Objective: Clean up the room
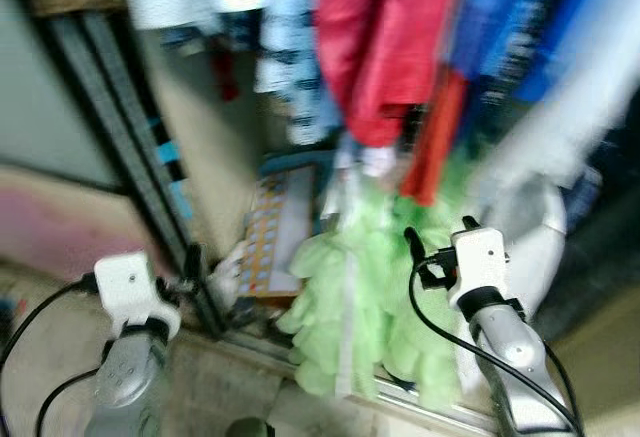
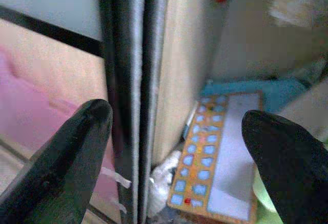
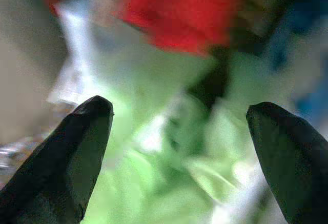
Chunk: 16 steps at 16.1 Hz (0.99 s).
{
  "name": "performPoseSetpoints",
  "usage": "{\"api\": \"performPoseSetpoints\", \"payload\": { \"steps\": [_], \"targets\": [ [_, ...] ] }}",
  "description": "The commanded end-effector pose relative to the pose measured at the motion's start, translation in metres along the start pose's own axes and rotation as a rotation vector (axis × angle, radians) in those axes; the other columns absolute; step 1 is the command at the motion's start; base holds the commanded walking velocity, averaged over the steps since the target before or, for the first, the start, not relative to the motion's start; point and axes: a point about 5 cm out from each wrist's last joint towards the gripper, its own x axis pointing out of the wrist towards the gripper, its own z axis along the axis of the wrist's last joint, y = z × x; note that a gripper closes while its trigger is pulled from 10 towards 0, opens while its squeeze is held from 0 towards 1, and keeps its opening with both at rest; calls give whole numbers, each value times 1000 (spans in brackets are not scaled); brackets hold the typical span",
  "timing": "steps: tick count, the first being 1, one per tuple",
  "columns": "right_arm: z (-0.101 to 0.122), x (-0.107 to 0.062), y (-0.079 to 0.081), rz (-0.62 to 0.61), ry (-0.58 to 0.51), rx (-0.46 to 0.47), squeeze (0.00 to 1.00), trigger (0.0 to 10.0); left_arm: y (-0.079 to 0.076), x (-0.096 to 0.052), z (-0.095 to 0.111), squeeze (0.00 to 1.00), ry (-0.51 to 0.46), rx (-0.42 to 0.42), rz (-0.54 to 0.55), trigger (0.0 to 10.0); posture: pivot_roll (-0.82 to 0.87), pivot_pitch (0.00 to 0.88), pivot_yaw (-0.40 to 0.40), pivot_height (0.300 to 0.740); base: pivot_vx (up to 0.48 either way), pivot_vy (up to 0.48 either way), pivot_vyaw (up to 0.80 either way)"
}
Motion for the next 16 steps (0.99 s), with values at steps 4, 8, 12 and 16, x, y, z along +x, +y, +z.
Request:
{"api": "performPoseSetpoints", "payload": {
  "steps": [4, 8, 12, 16],
  "targets": [
    [15, 19, 8, 42, -63, 9, 0, 10000, -8, 6, 7, 0, 20, 2, -44, 10000, 49, 0, -8, 740, 0, 0, 792],
    [21, 29, 12, 57, -87, 24, 0, 10000, -5, 10, 11, 0, -33, 36, -12, 10000, 54, 0, -6, 740, 0, 0, 789],
    [20, 29, 16, 67, -85, 42, 0, 10000, -6, 10, 7, 0, -17, 55, 20, 10000, 53, 0, 1, 740, 0, 0, 788],
    [19, 32, 20, 84, -88, 51, 0, 10000, -19, 12, 5, 0, 5, 27, 5, 10000, 45, 0, 8, 740, 0, 0, 788]
  ]
}}
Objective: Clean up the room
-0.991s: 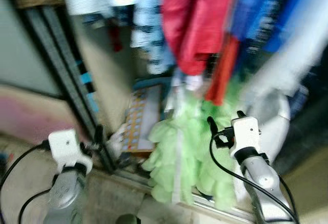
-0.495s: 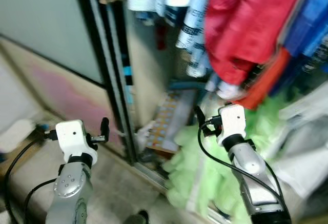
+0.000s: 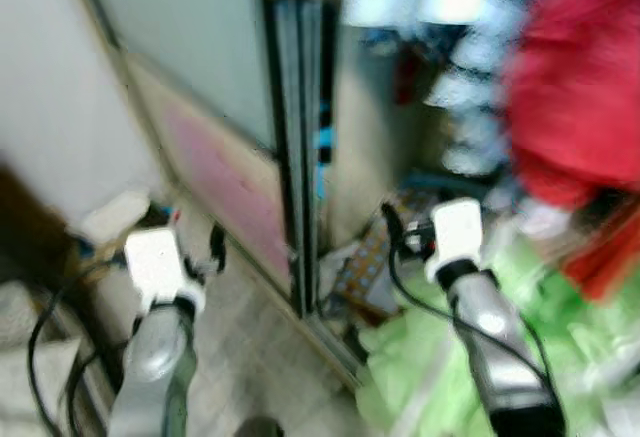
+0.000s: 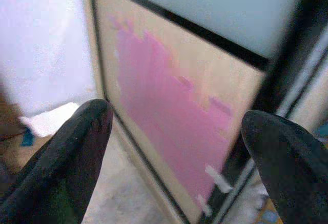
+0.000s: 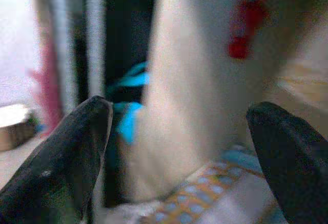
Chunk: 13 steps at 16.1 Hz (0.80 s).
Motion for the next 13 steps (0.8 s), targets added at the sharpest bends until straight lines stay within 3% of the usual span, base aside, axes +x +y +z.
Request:
{"api": "performPoseSetpoints", "payload": {
  "steps": [1, 3, 6, 8, 10, 13],
  "targets": [
    [-1, -2, -4, -3, 0, -7, 0, 10000, -3, 0, 0, 0, 6, 9, -1, 10000, 45, 0, 8, 740, 0, 0, 788],
    [0, 0, -4, 2, -1, 3, 0, 10000, -1, 1, 1, 0, -9, 41, -7, 10000, 47, 0, 6, 740, 0, 0, 788],
    [-1, -12, -4, 21, 7, 15, 0, 10000, 6, -7, 1, 0, -6, 49, 13, 10000, 53, 0, 4, 740, 0, 0, 783],
    [-6, -32, -16, -8, 41, 4, 0, 10000, 23, -25, -5, 0, 20, 103, 36, 10000, 59, 0, 8, 740, 0, 0, 647],
    [-12, -37, -22, -33, 60, 8, 0, 10000, 28, -32, -9, 0, 44, 120, 39, 10000, 62, 0, 12, 740, 0, 0, 266],
    [-9, -27, -19, -46, 51, 18, 0, 10000, 23, -30, -8, 0, 46, 146, -24, 10000, 71, 0, 18, 740, 0, 0, 0]
  ]
}}
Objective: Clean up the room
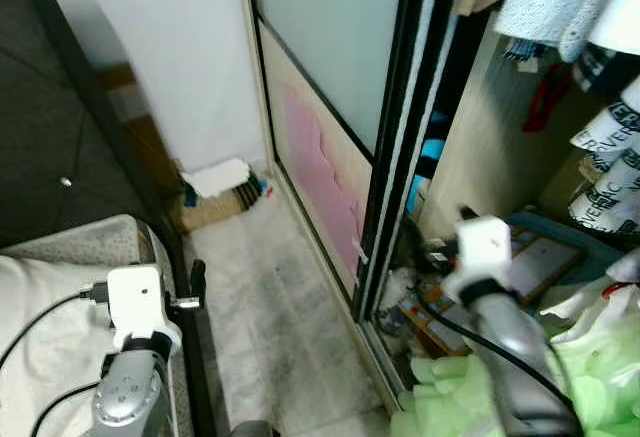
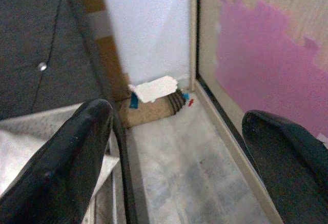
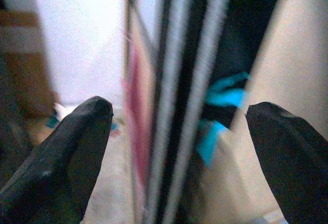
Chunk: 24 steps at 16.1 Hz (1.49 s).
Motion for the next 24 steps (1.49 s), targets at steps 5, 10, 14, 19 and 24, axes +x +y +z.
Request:
{"api": "performPoseSetpoints", "payload": {
  "steps": [5, 10, 14, 19, 24],
  "targets": [
    [-6, 3, -2, -44, 31, 35, 0, 10000, 2, 8, 12, 0, -51, 22, -15, 10000, 74, 0, 28, 740, 0, 0, 0],
    [0, 25, -5, -54, 39, 46, 0, 10000, -10, 25, 17, 0, -83, 37, -58, 10000, 66, 0, -17, 740, 0, 0, 0],
    [10, 31, -4, -43, 40, 8, 0, 10000, -10, 24, 28, 0, -99, 17, -60, 10000, 81, 0, -27, 740, 0, 0, 0],
    [10, 31, -4, -43, 40, 8, 0, 10000, -10, 24, 28, 0, -99, 17, -60, 10000, 81, 0, -27, 740, 0, 0, 0],
    [10, 31, -4, -43, 40, 8, 0, 10000, -10, 24, 28, 0, -99, 17, -60, 10000, 81, 0, -27, 740, 0, 0, 0]
  ]
}}
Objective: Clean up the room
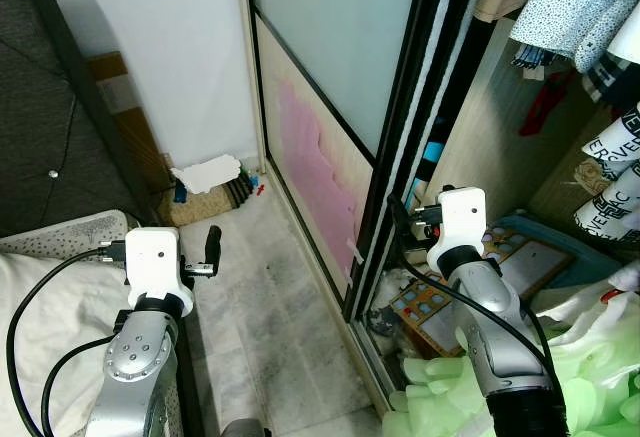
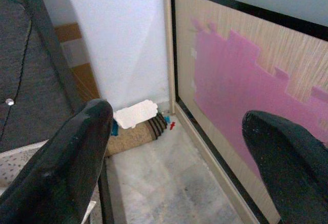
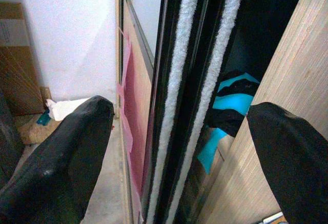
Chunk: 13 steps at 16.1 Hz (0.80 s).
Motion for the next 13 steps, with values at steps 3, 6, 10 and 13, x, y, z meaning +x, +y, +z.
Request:
{"api": "performPoseSetpoints", "payload": {
  "steps": [3, 6, 10, 13],
  "targets": [
    [5, 1, 0, 0, -13, -12, 0, 10000, 1, 0, 4, 0, -10, -6, 1, 10000, 81, 0, -27, 740, 0, 0, 0],
    [5, 1, 0, 0, -13, -12, 0, 10000, 1, 0, 4, 0, -10, -6, 1, 10000, 81, 0, -27, 740, 0, 0, 0],
    [14, 3, -1, -9, -17, 49, 0, 10000, -3, 12, 23, 0, -51, -62, 36, 10000, 56, 0, -29, 740, 0, 0, 0],
    [10, 3, 2, -25, -11, 38, 0, 10000, -7, 14, 12, 0, -5, -78, 38, 10000, 59, 0, -25, 740, 0, 0, 0]
  ]
}}
